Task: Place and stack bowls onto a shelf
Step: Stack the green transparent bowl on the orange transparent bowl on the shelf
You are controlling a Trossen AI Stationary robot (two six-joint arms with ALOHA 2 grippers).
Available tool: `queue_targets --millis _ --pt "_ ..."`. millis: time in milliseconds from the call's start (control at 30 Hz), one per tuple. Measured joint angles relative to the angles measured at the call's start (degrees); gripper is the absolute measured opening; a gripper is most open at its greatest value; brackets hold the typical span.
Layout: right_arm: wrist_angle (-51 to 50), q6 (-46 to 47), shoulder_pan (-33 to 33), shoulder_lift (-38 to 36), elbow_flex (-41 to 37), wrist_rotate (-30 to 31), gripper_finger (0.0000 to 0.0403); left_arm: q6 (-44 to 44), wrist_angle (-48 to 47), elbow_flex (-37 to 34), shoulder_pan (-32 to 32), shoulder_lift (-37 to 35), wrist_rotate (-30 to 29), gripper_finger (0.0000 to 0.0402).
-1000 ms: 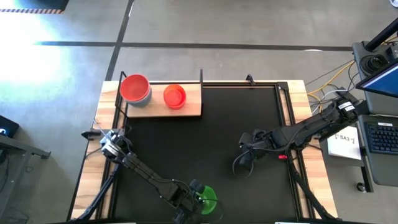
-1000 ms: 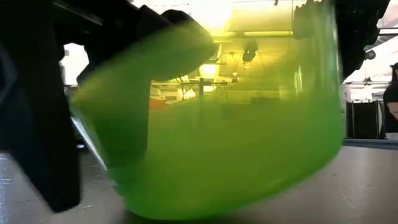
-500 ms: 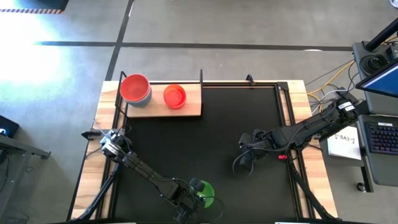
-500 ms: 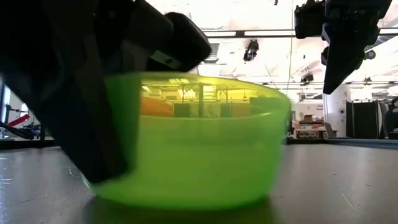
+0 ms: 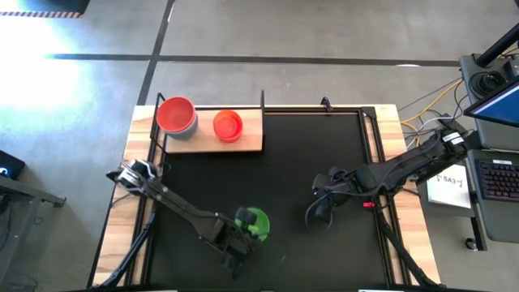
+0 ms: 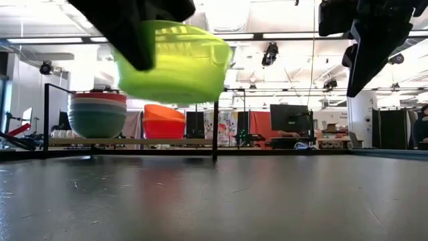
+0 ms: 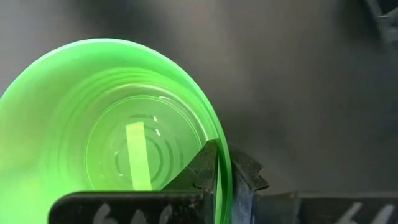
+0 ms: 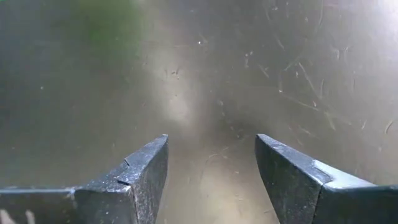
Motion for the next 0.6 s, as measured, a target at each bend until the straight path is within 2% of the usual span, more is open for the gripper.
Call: queue_targets --millis 367,600 --pt "0.1 -6.8 -4.3 -0.3 0.0 0.5 0.0226 2.4 -14.2 -1.5 9.7 -9.7 -9.4 0.0000" --pt "0.2 -9.0 -7.6 -0.3 0.0 0.5 0.0226 4.1 -11.2 -10.9 24.0 -19.5 -14.7 0.0000"
